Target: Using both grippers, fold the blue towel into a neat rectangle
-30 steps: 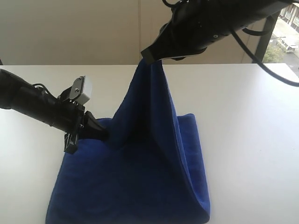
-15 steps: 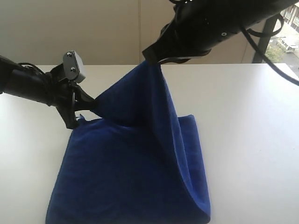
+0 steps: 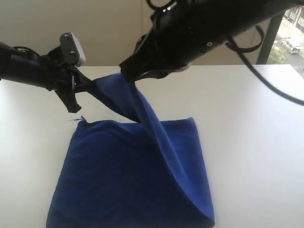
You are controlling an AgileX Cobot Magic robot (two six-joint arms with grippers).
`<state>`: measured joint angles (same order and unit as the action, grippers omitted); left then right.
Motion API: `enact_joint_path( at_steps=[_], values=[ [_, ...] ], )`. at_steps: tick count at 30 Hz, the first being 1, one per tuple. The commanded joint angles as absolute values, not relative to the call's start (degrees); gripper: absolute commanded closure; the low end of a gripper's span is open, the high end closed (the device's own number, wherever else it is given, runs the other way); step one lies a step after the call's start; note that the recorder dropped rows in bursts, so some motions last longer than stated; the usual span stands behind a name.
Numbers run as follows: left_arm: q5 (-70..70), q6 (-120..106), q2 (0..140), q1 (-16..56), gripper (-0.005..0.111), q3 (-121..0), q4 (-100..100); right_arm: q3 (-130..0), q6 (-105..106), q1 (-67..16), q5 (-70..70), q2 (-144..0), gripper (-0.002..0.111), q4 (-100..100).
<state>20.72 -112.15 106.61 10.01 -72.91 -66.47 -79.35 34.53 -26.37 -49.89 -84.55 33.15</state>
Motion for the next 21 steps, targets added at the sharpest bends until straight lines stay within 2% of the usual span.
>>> enact_joint_path(
  at_steps=[1, 21],
  values=[
    [19.8, -121.2, 106.3, 10.5, 0.107, -73.2, -67.1, -79.2, 35.4, -29.6, -50.3, -87.4, 0.108, 33.6],
    [16.3, -121.2, 108.9, 10.5, 0.107, -73.1, -58.8, -79.2, 36.3, -42.4, -40.6, -102.6, 0.108, 35.3]
  ],
)
